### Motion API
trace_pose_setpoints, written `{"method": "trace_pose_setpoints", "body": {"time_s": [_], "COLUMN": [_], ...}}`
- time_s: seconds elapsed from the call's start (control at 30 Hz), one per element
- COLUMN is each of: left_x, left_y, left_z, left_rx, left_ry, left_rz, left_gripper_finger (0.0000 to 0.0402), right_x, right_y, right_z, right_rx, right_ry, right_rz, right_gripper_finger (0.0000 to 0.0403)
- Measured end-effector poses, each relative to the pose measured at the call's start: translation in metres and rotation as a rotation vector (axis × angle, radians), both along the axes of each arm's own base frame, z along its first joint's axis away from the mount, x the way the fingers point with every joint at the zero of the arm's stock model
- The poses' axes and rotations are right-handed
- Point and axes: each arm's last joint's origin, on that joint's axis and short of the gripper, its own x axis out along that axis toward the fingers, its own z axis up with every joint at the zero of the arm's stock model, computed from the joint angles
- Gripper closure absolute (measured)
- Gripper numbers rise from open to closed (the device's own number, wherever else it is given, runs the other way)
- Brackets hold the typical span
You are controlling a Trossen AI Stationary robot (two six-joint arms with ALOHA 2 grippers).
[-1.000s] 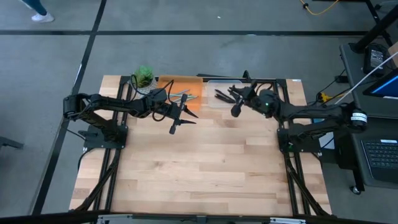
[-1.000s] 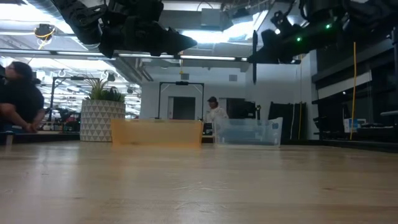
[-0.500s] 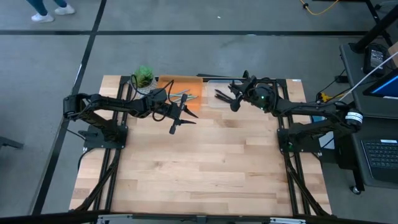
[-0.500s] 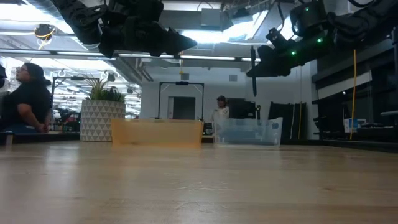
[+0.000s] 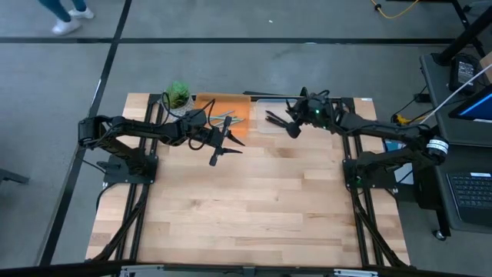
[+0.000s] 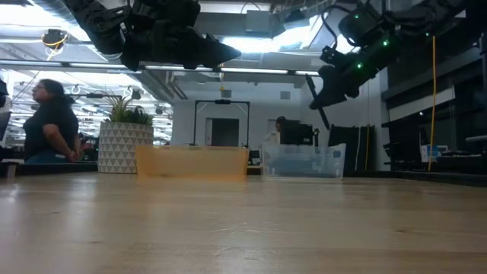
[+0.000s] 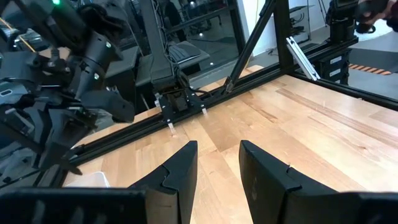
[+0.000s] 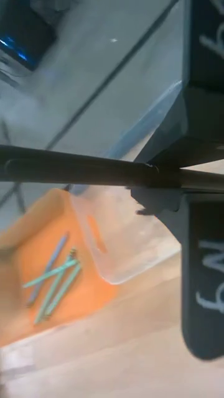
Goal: Sort pens & pencils
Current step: Put the black pen into the transparent bin
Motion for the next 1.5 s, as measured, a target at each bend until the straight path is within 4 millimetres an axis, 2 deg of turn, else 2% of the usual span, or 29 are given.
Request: {"method": "trace_pose_setpoints", "body": {"time_s": [0.2, 0.37, 0.83, 1.03, 1.2, 1.5], "left_x": [0.000, 0.000, 0.000, -0.001, -0.001, -0.001], "left_y": [0.000, 0.000, 0.000, -0.001, -0.001, -0.001], "left_z": [0.000, 0.000, 0.000, -0.004, -0.005, -0.005], "left_rx": [0.000, 0.000, -0.006, -0.008, 0.007, 0.007], "left_ry": [0.000, -0.001, 0.006, 0.039, 0.051, 0.051], "left_rz": [0.000, -0.001, -0.001, -0.002, -0.005, -0.005], "left_gripper_finger": [0.0289, 0.0289, 0.0289, 0.0289, 0.0289, 0.0289], "right_x": [-0.001, 0.001, 0.056, 0.070, 0.073, 0.068], "right_y": [-0.004, -0.009, -0.046, -0.057, -0.060, -0.065], "right_z": [0.012, 0.004, -0.009, -0.016, -0.025, -0.034], "right_rx": [0.068, 0.154, 0.218, 0.278, 0.350, 0.431], "right_ry": [0.067, 0.175, 0.405, 0.479, 0.561, 0.578], "right_rz": [0.016, 0.033, 0.088, 0.120, 0.133, 0.148], "right_gripper_finger": [0.0365, 0.0365, 0.0365, 0.0365, 0.0365, 0.0365]}}
